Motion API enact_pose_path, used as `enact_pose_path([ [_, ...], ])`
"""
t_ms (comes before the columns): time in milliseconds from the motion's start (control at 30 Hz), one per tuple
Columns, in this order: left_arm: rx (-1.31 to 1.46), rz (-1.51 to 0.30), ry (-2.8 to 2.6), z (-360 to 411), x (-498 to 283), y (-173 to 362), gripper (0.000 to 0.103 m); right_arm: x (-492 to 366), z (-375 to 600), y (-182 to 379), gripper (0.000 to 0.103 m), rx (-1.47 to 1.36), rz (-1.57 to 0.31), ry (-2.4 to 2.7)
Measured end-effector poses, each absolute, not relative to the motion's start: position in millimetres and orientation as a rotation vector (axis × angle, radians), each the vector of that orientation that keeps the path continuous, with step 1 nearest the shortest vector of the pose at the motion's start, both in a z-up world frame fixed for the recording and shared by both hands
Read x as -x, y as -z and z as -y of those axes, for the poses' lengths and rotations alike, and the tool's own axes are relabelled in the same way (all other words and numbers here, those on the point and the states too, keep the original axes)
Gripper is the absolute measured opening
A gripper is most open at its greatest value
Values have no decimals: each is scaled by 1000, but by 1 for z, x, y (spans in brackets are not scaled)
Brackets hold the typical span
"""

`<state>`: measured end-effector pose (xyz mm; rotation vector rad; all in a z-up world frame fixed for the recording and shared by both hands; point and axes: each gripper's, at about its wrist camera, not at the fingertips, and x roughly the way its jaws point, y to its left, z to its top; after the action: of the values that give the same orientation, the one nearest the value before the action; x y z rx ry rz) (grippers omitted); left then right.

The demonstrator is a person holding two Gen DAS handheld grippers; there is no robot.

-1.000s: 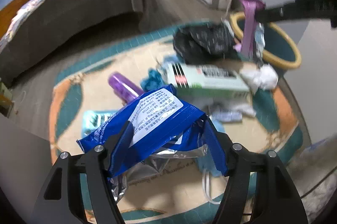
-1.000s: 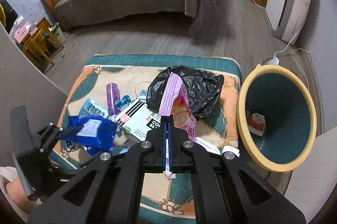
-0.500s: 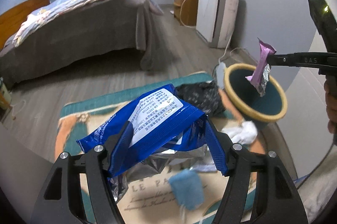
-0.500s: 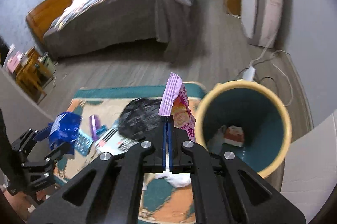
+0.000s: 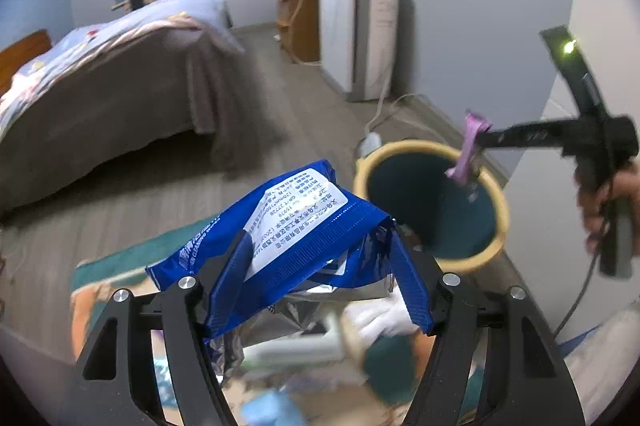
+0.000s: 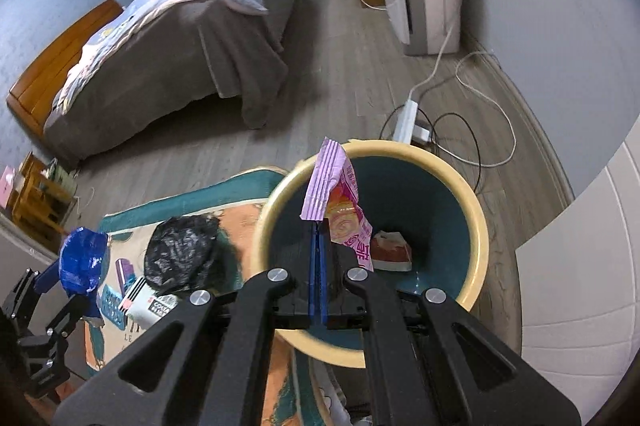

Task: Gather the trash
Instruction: 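Drop the pink wrapper into the bin with the right gripper while the left drops the wipes pack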

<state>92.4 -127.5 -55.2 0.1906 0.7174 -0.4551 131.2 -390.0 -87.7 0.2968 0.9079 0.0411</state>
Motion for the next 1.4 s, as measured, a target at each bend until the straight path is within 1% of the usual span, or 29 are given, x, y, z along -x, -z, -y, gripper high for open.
enact_pose_path([
  [167, -193, -733, 533, 172, -112, 59, 70, -136, 409, 99, 1, -310, -929, -14],
  [300, -288, -779, 572, 215, -131, 80, 70, -137, 426, 110, 1, -362, -954, 18],
  [500, -418, -820, 578, 258, -144, 116, 71, -142, 434, 119, 1, -405, -977, 18],
  [733, -484, -812, 584, 275, -151, 135, 73, -147, 436, 126, 1, -419, -989, 18],
  [833, -498, -790, 561, 275, -151, 137, 82, -149, 437, 126, 2, -409, -993, 28],
  [1000, -455, -779, 533, 260, -154, 130, 84, -150, 433, 127, 3, -395, -1001, 24],
  [1033, -447, -775, 525, 257, -153, 127, 87, -151, 432, 126, 4, -390, -1003, 26],
  [1100, -429, -766, 506, 249, -152, 121, 89, -152, 431, 125, 12, -387, -1003, 29],
  [1167, -402, -760, 492, 239, -151, 115, 91, -151, 430, 123, 22, -388, -994, 34],
  [1233, -376, -754, 470, 226, -148, 107, 92, -150, 429, 120, 27, -384, -989, 38],
  [1300, -342, -751, 447, 209, -145, 99, 93, -150, 426, 117, 33, -378, -984, 35],
  [1333, -326, -752, 439, 202, -145, 95, 94, -149, 424, 115, 41, -370, -981, 36],
  [1367, -307, -753, 432, 194, -143, 91, 95, -148, 421, 113, 53, -362, -978, 38],
  [1400, -278, -754, 417, 182, -141, 85, 95, -147, 419, 111, 60, -355, -974, 40],
])
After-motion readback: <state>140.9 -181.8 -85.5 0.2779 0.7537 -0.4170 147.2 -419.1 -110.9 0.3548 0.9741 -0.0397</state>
